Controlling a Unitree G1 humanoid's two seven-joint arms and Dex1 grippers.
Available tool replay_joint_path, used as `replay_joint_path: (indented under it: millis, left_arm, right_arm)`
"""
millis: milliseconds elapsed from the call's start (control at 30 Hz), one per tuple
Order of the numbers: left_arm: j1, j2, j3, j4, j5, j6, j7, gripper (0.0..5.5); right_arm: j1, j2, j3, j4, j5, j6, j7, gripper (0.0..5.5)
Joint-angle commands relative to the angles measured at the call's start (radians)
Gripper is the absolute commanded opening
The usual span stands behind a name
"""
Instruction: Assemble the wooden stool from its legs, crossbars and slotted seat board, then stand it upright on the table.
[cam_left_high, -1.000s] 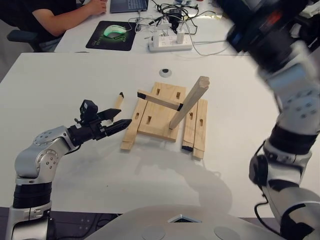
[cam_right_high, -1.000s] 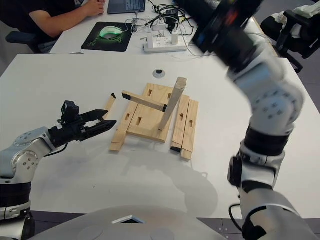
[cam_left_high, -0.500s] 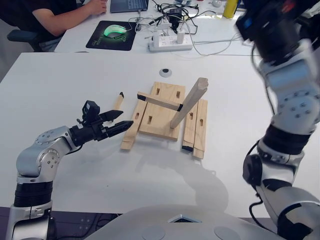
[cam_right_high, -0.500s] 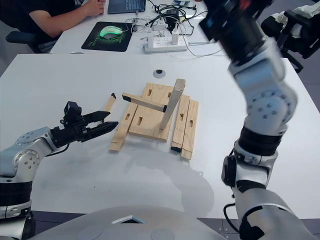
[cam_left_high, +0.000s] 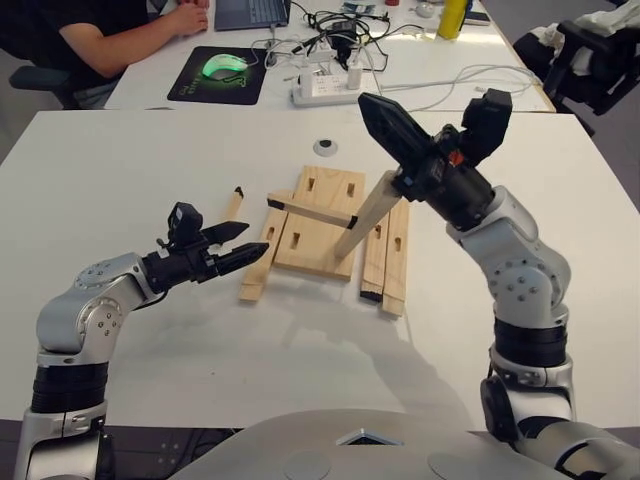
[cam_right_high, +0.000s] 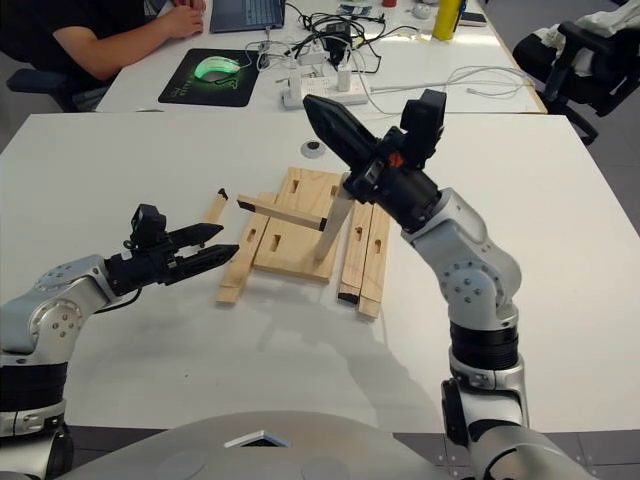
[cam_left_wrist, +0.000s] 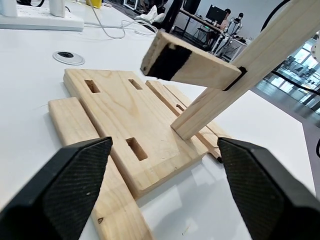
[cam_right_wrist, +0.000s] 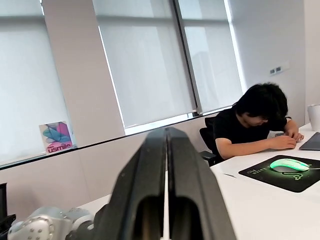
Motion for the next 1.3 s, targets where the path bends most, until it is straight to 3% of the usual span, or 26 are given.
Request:
replay_joint_path:
  millis: [33, 233, 367, 467, 567, 667, 833, 933, 1033, 1100, 1167, 1300]
  left_arm:
    - [0.004, 0.009, -0.005, -0.005, 0.003, 0.009, -0.002, 3.91]
    - [0.019, 0.001, 0.004, -0.018, 0.000, 0.010, 0.012, 3.91]
    - [0.015, 0.003, 0.008, -0.012, 0.002, 0.007, 0.011, 3.91]
    - [0.002, 0.005, 0.005, -0.010, 0.002, 0.011, 0.008, 3.91]
    - [-0.023, 0.009, -0.007, 0.000, 0.004, 0.016, -0.001, 3.91]
    - [-0.017, 0.012, -0.005, -0.007, 0.001, 0.019, -0.002, 3.91]
    - [0.000, 0.001, 0.000, -0.016, 0.003, 0.014, 0.012, 3.91]
    - [0.013, -0.008, 0.002, -0.021, 0.004, 0.008, 0.023, 3.91]
    - [0.033, -0.016, 0.011, -0.031, 0.003, -0.001, 0.036, 3.91]
    - [0.039, -0.020, 0.017, -0.035, 0.002, -0.006, 0.041, 3.91]
    - [0.040, -0.019, 0.022, -0.037, 0.002, -0.009, 0.044, 3.91]
    - [0.043, -0.011, 0.044, -0.051, -0.003, -0.010, 0.050, 3.91]
  right_arm:
    - [-0.156, -0.004, -0.072, -0.007, 0.026, 0.027, -0.098, 0.03]
    - [-0.402, -0.079, -0.231, 0.011, 0.193, 0.073, -0.185, 0.03]
    - [-0.398, -0.079, -0.245, -0.002, 0.269, 0.098, -0.201, 0.03]
    - [-0.226, -0.072, -0.110, -0.035, 0.172, 0.129, -0.136, 0.03]
    - [-0.070, -0.113, 0.096, -0.025, -0.083, 0.117, -0.135, 0.03]
    - [-0.073, -0.115, 0.154, -0.016, -0.205, 0.129, -0.165, 0.03]
    - [-0.222, -0.076, -0.006, -0.013, -0.159, 0.049, -0.161, 0.03]
    - [-0.330, -0.034, -0.169, 0.034, 0.013, 0.037, -0.207, 0.03]
    - [-0.370, -0.085, -0.298, 0.171, 0.043, 0.025, -0.225, 0.03]
    - [-0.290, -0.240, -0.200, 0.281, -0.205, 0.006, -0.160, 0.03]
    - [-0.163, -0.410, -0.032, 0.373, -0.461, -0.046, -0.053, 0.03]
    - [0.011, -0.554, 0.108, 0.349, -0.595, -0.070, 0.151, 0.03]
